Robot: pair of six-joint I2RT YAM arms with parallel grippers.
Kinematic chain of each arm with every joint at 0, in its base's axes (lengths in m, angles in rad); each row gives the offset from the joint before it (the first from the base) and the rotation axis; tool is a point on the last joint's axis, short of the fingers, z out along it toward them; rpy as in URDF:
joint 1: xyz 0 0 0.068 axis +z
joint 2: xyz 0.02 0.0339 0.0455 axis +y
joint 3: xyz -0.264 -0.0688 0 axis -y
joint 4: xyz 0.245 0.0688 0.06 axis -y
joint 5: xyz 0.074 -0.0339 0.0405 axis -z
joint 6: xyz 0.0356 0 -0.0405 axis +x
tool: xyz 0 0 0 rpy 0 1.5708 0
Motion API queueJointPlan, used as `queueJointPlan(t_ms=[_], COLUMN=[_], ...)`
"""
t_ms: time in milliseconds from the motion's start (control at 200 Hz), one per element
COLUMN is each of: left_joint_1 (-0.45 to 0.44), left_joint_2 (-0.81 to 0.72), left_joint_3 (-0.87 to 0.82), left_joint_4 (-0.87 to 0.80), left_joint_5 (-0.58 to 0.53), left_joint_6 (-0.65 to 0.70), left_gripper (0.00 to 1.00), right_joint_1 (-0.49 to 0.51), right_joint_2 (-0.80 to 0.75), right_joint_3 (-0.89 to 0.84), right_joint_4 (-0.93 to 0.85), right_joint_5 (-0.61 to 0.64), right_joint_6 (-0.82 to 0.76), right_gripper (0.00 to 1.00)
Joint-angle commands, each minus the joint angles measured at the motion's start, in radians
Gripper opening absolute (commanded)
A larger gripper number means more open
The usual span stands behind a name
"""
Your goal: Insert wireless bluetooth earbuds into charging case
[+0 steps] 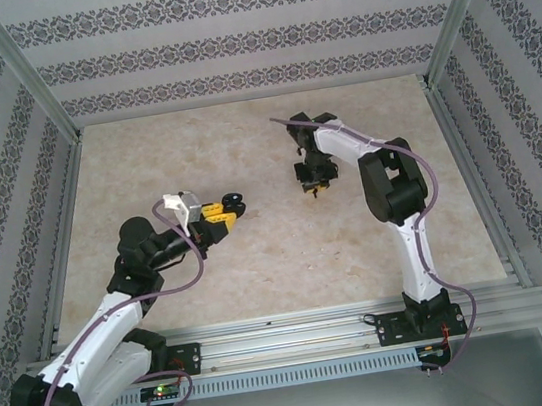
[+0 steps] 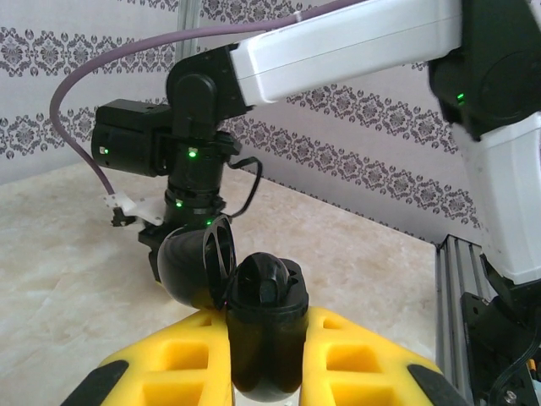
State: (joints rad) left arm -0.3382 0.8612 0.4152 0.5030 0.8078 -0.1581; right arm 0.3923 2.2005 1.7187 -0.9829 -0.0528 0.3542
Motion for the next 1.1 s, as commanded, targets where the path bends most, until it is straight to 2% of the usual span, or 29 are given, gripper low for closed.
queueJointPlan(t_ms=[0, 180, 330, 480, 829, 984, 1094], left_joint_1=[0.004, 0.003, 0.004, 0.003, 0.002, 0.003, 0.002], left_joint_2=[-0.038, -0.061, -0.066, -0.064, -0.064, -0.066, -0.067], left_joint_3=[-0.027, -0.054, -0.058, -0.056, -0.062, -0.059, -0.056], left_joint_4=[-0.026, -0.015, -0.023, -0.027, -0.017, -0.018, -0.021], left_joint_5=[0.022, 0.052, 0.081, 0.093, 0.091, 0.089, 0.090], left_joint_6=[-0.016, -0.042, -0.049, -0.052, -0.061, -0.063, -0.063], left_gripper=[0.00, 0.00, 0.00, 0.00, 0.00, 0.00, 0.00], right_joint_1=[0.051, 0.143, 0.194, 0.217, 0.227, 0.235, 0.240], right_joint_2=[-0.114, -0.202, -0.218, -0.202, -0.196, -0.190, -0.178], right_joint_3=[-0.116, -0.286, -0.360, -0.363, -0.350, -0.362, -0.366], right_joint_4=[0.058, 0.112, 0.161, 0.163, 0.135, 0.135, 0.135], right_joint_5=[-0.012, -0.002, 0.000, -0.002, 0.004, 0.001, -0.005], right_joint_6=[0.071, 0.148, 0.197, 0.217, 0.222, 0.226, 0.229], right_gripper=[0.19, 0.19, 0.19, 0.20, 0.33, 0.33, 0.29])
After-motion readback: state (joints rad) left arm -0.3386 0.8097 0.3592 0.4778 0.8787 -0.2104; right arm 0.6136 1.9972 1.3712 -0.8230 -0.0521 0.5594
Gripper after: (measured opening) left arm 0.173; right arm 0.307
